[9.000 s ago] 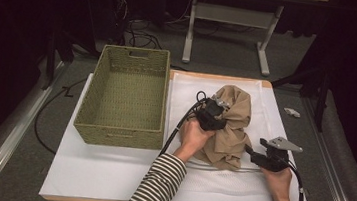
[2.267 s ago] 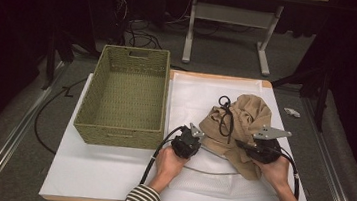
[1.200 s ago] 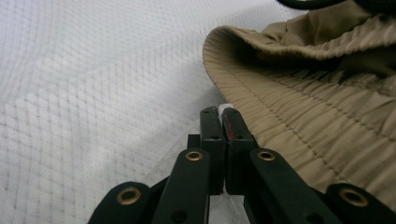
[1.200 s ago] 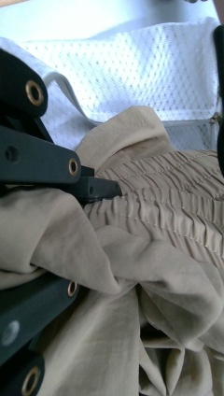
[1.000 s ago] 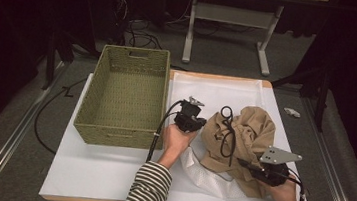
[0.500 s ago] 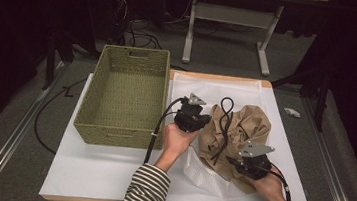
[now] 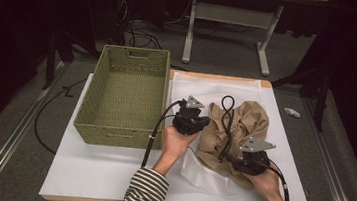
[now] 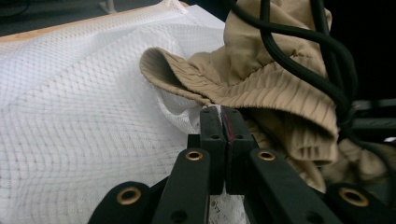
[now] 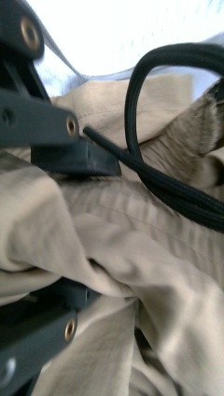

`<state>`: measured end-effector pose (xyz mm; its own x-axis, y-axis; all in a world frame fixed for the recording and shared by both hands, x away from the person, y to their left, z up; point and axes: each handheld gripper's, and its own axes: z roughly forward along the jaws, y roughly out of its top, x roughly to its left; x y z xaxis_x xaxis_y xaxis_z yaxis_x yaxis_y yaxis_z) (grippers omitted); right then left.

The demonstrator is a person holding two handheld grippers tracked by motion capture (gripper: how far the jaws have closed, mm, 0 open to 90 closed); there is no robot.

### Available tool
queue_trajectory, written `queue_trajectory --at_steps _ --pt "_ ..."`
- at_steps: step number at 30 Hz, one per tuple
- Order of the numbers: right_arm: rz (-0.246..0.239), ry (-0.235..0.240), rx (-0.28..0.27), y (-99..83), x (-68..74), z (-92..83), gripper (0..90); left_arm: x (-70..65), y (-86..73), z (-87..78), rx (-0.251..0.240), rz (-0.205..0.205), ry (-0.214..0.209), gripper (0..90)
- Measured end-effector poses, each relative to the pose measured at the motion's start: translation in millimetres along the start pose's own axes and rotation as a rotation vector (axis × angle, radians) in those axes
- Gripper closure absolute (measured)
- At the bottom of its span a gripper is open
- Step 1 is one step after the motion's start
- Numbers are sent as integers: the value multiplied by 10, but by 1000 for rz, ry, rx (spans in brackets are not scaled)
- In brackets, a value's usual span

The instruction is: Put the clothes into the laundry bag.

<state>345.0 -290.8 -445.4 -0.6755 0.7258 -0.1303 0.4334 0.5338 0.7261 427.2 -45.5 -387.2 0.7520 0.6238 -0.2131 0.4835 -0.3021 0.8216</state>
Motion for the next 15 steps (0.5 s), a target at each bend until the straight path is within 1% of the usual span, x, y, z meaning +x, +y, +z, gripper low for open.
queue_trajectory --at_steps 1,2,4,7,10,12,15 --pt "-4 4 -17 -1 -3 -47 448 8 -4 -2 2 1 6 892" --pt "3 10 -28 -1 -3 -106 419 13 -6 0 2 0 8 892" --pt "11 16 -53 -6 -18 -184 398 29 -10 5 8 0 10 892" --pt "25 18 -85 -15 -75 -314 365 43 -20 25 5 -14 9 891" --pt "62 19 -141 -7 -165 -459 343 54 -25 29 11 -15 11 892" --pt "87 6 -165 32 -220 -518 325 55 -24 31 13 -15 11 892" --pt "107 1 -173 140 -309 -513 299 47 -23 33 10 -14 12 892"
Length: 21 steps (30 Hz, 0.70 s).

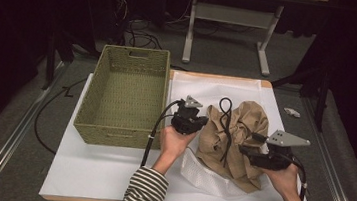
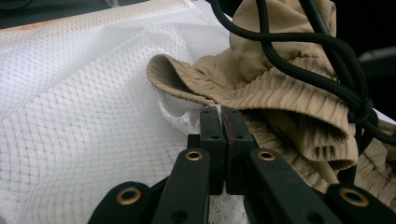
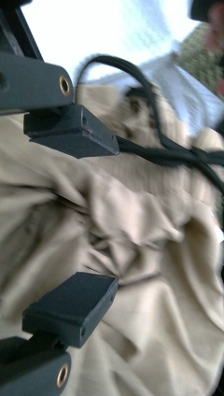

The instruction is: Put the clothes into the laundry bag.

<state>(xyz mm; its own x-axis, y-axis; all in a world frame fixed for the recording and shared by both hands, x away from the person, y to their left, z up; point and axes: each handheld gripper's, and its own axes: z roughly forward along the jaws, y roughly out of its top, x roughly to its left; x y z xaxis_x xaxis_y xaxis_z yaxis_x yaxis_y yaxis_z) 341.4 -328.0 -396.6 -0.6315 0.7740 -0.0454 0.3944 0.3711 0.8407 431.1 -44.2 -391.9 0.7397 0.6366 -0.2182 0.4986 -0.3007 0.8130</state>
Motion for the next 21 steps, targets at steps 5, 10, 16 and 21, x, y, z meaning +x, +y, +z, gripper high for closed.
queue_trajectory --at_steps 5,10,16,21 --pt "36 13 37 190 -109 288 247 -6 4 -7 -3 2 -6 892" --pt "60 96 94 189 -146 624 362 -2 -4 10 12 8 1 892" --pt "-10 180 92 164 -118 648 775 -1 -3 25 12 7 7 892" --pt "-59 173 42 141 -37 492 840 40 8 16 17 -13 24 892"
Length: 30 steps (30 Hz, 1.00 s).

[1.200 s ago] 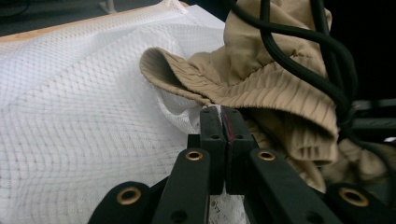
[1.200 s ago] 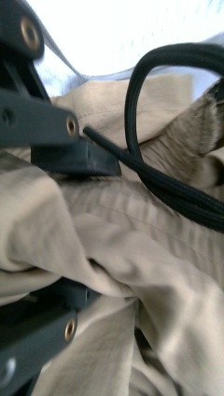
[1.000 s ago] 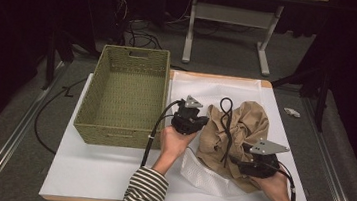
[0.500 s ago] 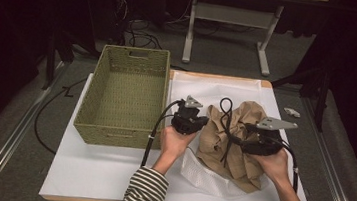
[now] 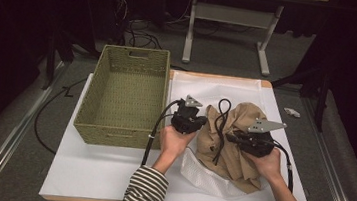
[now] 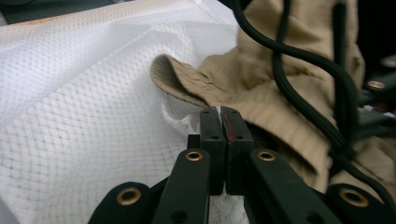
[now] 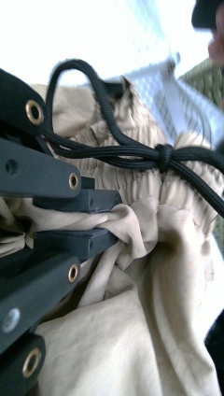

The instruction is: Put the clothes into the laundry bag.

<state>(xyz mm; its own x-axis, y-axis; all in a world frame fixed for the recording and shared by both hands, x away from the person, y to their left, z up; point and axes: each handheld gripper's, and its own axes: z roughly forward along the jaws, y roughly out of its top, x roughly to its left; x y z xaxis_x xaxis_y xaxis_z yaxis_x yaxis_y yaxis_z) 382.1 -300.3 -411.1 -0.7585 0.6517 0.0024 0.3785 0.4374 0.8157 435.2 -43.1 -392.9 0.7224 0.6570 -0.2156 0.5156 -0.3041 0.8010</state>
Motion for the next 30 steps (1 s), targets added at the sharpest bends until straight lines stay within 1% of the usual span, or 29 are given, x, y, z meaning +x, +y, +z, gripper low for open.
queue_trajectory --at_steps 1,3,6,7,10,12,13,14,15,16,17,19,22,23,24,25,27,28,29,30 --pt "-10 -1 -7 -7 30 -22 843 9 6 2 5 -1 4 892" --pt "-46 4 -12 -23 114 -79 846 15 33 10 8 -1 11 892" --pt "-96 28 -3 -33 271 -139 849 -6 87 8 4 3 9 892" --pt "-106 34 2 -32 305 -143 849 -16 104 6 1 5 11 892" --pt "-144 54 30 -18 433 -117 851 -25 140 1 -7 8 9 893" --pt "-168 68 45 3 500 -81 852 -28 159 -7 -16 2 0 892" --pt "-170 69 52 9 529 -65 852 -33 162 -14 -25 -4 -15 893" --pt "-181 64 61 20 557 -34 852 -44 165 -24 -28 2 -26 893" --pt "-188 55 74 27 574 0 851 -66 166 -34 -32 14 -28 893" --pt "-187 41 89 35 575 37 851 -91 165 -45 -33 25 -28 894" --pt "-172 33 98 43 561 77 851 -117 163 -58 -39 35 -31 894" --pt "-143 11 119 48 500 155 850 -144 168 -89 -54 42 -45 894" --pt "-97 -28 122 50 379 276 849 -186 174 -124 -71 42 -81 894" --pt "-79 -52 124 52 331 329 849 -209 174 -128 -74 49 -86 894" --pt "-63 -75 131 54 298 372 847 -227 172 -128 -73 56 -88 894" --pt "-62 -94 130 53 272 407 846 -250 169 -122 -72 66 -86 894" --pt "-46 -130 128 49 223 486 839 -271 154 -87 -60 81 -73 894" --pt "-39 -140 121 46 208 524 833 -266 148 -72 -59 76 -71 894" --pt "-36 -142 122 45 206 532 826 -251 138 -55 -62 59 -72 894" --pt "-29 -142 122 44 214 534 813 -235 135 -50 -61 58 -71 894"
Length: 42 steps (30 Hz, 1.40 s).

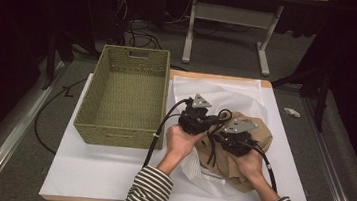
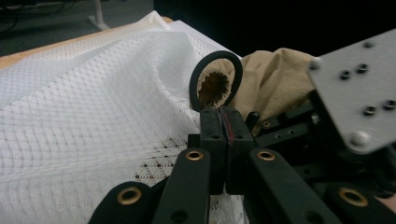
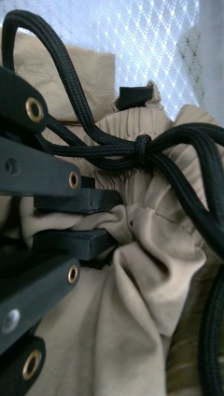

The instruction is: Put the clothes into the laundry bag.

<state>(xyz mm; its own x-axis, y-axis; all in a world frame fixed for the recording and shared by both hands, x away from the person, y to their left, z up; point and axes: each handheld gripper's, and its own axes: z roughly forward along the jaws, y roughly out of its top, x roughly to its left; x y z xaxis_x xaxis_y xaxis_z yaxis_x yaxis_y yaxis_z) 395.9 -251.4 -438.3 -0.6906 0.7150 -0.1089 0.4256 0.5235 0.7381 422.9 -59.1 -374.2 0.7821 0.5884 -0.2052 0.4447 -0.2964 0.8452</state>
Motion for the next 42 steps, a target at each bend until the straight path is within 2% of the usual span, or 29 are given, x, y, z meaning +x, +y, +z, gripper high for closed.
queue_trajectory --at_steps 2,6,9,13,17,20,25,27,30,32,34,35,36,39,40,42 --pt "2 11 -8 -8 5 -34 767 31 -6 -6 3 -5 5 894" --pt "22 47 -32 -9 20 -209 648 63 -5 -34 3 -14 20 893" --pt "26 47 -52 -11 15 -344 578 83 -9 -45 9 -14 26 893" --pt "39 41 -93 -28 -21 -560 528 102 -15 -54 10 -17 30 893" --pt "31 -6 -148 -32 -101 -829 481 115 -19 -49 9 -20 30 893" --pt "63 -60 -187 -39 -231 -994 429 122 -25 -43 7 -28 29 893" --pt "135 -156 -190 -57 -470 -1036 325 126 -27 -44 14 -23 29 893" --pt "175 -142 -170 -89 -603 -956 284 128 -28 -46 16 -22 29 893" --pt "213 -105 -119 -129 -701 -816 257 128 -28 -48 14 -22 28 893" --pt "225 -67 -92 -154 -742 -705 275 128 -27 -45 15 -22 27 893" --pt "236 -21 -73 -170 -740 -617 355 123 -29 -34 14 -26 27 893" --pt "228 9 -65 -184 -727 -566 434 123 -30 -30 15 -26 26 893" --pt "208 42 -60 -196 -710 -522 550 122 -30 -27 15 -27 25 893" --pt "176 89 -24 -205 -678 -454 728 130 -33 -15 19 -26 28 893" --pt "160 97 -25 -207 -659 -449 797 137 -34 -12 25 -24 30 893" --pt "126 115 -48 -213 -630 -472 866 153 -36 5 25 -35 34 893"
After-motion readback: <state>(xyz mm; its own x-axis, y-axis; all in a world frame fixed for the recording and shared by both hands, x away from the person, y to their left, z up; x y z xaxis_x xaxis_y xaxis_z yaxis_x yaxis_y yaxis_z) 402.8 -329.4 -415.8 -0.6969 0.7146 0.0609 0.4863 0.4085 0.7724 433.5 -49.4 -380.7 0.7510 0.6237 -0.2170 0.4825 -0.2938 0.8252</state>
